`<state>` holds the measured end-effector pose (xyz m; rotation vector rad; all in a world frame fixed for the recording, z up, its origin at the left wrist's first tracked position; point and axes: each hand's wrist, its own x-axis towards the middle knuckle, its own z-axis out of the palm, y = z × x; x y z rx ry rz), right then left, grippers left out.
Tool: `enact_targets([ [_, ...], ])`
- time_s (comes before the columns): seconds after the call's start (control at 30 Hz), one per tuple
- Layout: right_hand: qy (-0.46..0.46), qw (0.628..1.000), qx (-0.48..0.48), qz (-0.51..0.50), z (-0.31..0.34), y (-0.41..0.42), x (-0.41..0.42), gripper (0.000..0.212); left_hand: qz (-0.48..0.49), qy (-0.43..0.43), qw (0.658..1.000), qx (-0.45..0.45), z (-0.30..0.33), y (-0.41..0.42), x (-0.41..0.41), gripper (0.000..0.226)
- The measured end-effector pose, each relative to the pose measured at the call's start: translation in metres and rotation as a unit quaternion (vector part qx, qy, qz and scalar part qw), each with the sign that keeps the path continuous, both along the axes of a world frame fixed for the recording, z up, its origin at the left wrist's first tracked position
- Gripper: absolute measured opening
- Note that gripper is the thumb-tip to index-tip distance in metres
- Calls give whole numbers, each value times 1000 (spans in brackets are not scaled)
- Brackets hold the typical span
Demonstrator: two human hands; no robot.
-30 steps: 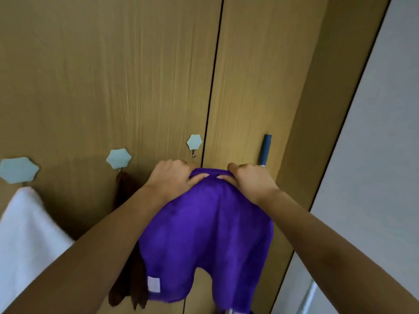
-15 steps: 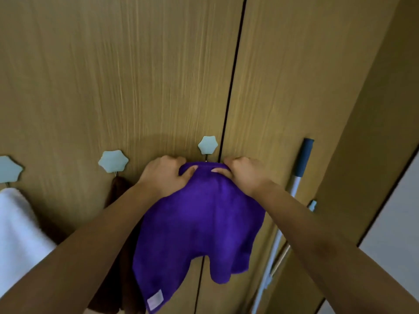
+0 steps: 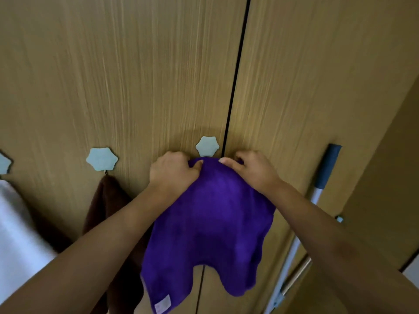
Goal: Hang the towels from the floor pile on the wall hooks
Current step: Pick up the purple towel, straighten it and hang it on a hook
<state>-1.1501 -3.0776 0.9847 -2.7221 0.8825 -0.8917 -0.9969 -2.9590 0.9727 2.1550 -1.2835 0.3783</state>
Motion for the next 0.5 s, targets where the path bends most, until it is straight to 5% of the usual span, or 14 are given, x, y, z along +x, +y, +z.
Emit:
enact_targets([
  [0.23, 27, 998, -59, -1, -1, -9, 10, 59, 30, 36, 999, 23, 2, -3, -7, 47],
  [0.4, 52, 998, -22, 1, -13, -9, 13, 56, -33, 315, 944, 92, 9, -7, 2, 42],
  [0.5, 47, 999, 13, 6, -21, -2, 20, 52, -49, 400, 910, 99, 6, -6, 6, 32],
])
